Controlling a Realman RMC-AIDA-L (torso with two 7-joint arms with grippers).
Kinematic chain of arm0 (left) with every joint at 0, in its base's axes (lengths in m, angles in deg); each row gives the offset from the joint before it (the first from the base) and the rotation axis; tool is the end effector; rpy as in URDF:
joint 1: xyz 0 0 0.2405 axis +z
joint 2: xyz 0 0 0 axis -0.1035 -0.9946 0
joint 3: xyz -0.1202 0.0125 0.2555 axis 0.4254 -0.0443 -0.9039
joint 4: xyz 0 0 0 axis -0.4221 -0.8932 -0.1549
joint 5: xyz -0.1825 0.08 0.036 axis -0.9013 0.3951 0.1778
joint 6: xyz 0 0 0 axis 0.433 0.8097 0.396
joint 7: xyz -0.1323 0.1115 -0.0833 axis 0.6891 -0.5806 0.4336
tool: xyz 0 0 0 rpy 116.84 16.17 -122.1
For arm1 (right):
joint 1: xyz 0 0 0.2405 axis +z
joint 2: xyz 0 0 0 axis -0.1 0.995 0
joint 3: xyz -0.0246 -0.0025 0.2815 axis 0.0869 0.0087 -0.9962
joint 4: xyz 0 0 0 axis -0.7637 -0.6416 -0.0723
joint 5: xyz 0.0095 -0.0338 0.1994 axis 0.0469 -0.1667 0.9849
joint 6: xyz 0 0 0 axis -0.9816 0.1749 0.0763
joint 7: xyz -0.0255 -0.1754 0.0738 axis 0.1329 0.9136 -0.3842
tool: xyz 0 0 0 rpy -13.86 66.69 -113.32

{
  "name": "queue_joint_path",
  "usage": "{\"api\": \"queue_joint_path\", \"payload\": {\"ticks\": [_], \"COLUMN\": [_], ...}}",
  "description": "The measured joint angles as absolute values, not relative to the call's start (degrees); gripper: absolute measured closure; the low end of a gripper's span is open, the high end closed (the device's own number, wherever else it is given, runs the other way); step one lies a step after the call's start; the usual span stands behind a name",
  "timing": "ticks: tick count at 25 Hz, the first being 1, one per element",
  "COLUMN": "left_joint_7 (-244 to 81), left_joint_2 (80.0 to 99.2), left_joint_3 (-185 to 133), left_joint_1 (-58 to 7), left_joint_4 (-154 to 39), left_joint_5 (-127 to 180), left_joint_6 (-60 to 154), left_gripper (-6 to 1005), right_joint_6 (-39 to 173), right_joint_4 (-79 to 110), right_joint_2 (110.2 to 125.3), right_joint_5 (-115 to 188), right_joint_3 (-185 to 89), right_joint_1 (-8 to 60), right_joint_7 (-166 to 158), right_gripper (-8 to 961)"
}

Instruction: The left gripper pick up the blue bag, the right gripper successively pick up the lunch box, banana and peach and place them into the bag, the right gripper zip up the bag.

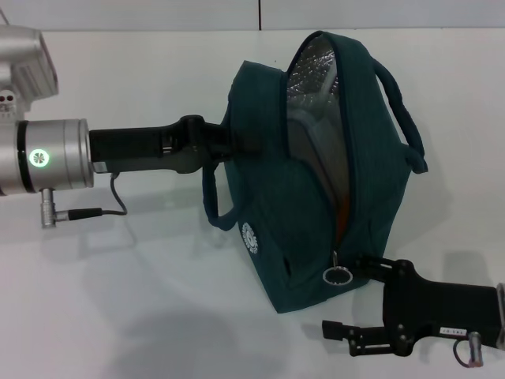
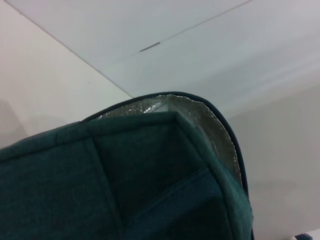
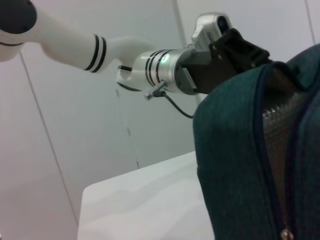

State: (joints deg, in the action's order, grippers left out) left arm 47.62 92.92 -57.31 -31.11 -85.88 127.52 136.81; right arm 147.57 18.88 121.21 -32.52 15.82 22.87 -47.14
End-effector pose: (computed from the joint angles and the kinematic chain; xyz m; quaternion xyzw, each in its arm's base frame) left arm -0.2071 0.3524 -0.0567 0.7573 0.5695 0.3045 0.0972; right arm 0.2663 0.2645 -0.1220 -0.9423 0.1355 0.3017 0.0525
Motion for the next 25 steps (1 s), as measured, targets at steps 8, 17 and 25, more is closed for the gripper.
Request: {"api": "queue_joint_path", "payload": {"ticks": [8,17,25], "left_joint_7": [47.62,47.62,47.62], "left_joint_2": [92.89,92.88,92.88], "left_joint_3": [-57.44,-57.44,-57.44], "left_joint_1": [-31.17,-31.09,-31.05], "left_joint_4": [-85.89,-85.89,-85.89], "left_joint_5": [127.52,127.53,127.53], "left_joint_6": [136.81,136.81,136.81], "left_gripper": [915,915,914], "right_joint_6": [147.15,146.72,146.68], "right_joint_4": [19.5,19.54,19.55], "right_joint_2": [121.2,121.21,121.2], "right_joint_5": [-31.53,-31.36,-31.36], "right_joint_3": [15.75,15.77,15.73], "right_joint_1": [21.96,22.07,22.01], "right_joint_7": [-47.25,-47.29,-47.3], "right_gripper": [85,482,768]}}
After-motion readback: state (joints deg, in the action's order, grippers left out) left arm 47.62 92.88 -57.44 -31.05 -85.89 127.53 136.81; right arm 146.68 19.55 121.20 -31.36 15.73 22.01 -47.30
